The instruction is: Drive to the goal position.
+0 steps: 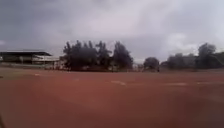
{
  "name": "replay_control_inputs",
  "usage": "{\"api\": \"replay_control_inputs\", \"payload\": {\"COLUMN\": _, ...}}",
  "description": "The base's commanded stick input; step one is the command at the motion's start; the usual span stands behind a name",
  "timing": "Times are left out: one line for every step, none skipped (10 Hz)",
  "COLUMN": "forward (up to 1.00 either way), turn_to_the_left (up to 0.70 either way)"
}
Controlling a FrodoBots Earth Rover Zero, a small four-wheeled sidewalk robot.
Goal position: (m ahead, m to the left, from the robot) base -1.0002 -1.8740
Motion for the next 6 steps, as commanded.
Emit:
{"api": "replay_control_inputs", "payload": {"forward": 0.70, "turn_to_the_left": 0.00}}
{"api": "replay_control_inputs", "payload": {"forward": 0.70, "turn_to_the_left": 0.00}}
{"api": "replay_control_inputs", "payload": {"forward": 0.70, "turn_to_the_left": 0.00}}
{"api": "replay_control_inputs", "payload": {"forward": 0.70, "turn_to_the_left": 0.00}}
{"api": "replay_control_inputs", "payload": {"forward": 0.70, "turn_to_the_left": 0.00}}
{"api": "replay_control_inputs", "payload": {"forward": 0.70, "turn_to_the_left": 0.00}}
